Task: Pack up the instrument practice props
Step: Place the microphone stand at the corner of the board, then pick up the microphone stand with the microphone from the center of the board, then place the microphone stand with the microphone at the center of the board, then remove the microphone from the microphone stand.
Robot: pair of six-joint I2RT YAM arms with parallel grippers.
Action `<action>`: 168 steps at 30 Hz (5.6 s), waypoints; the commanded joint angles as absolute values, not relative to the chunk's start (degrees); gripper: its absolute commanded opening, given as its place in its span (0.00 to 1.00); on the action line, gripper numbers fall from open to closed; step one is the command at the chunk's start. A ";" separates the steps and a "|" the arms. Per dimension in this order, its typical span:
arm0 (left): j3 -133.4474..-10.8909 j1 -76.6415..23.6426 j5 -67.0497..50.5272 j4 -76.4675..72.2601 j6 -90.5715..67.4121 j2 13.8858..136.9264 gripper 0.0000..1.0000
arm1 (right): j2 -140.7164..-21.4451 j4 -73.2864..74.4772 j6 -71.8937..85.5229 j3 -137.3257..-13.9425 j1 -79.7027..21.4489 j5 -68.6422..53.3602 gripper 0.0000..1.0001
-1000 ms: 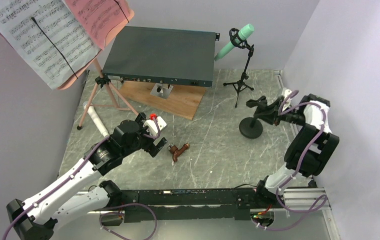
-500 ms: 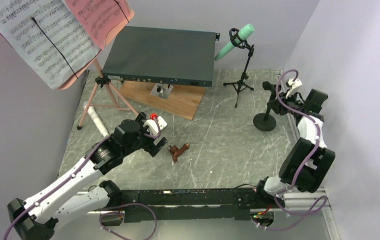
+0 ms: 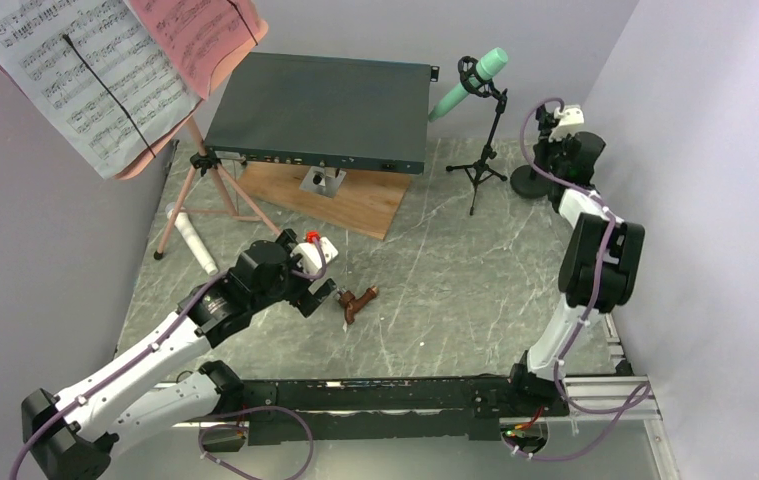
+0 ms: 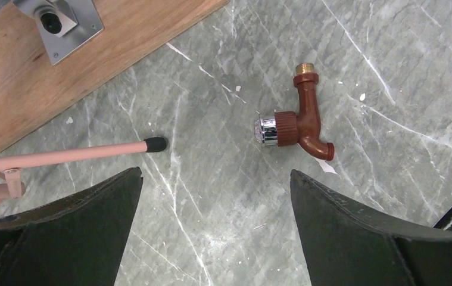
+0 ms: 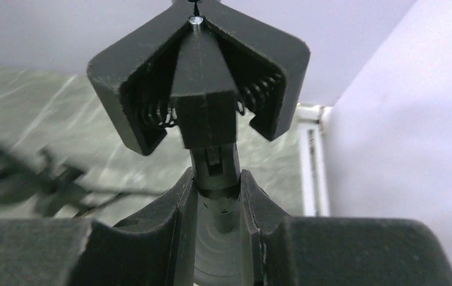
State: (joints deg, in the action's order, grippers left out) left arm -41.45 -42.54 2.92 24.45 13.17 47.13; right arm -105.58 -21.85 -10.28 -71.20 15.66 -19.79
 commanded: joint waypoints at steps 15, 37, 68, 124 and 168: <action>-41.27 -41.24 0.89 21.96 16.00 49.47 1.00 | -119.83 -29.16 -5.52 -88.94 17.00 -17.87 0.38; -42.46 -41.22 -5.30 22.88 14.27 42.66 1.00 | -94.68 -0.54 -20.64 -74.31 21.60 -51.54 0.93; -41.41 -40.36 -4.34 22.05 15.51 43.15 0.99 | -115.40 -7.59 -4.22 -99.93 8.35 -52.83 0.39; -60.36 -58.10 -6.85 -7.06 8.74 72.79 0.99 | -51.35 40.19 -51.81 -44.81 18.58 -78.13 0.82; -75.43 -58.37 -11.44 -17.93 -1.95 87.29 0.02 | -59.43 13.78 23.82 -78.60 12.53 -72.40 0.99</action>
State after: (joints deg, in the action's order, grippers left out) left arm -71.35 -58.02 -9.39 -11.79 1.02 86.61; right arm -57.71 18.98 18.39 -76.99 16.36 -76.44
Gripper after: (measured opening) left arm 0.381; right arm 0.991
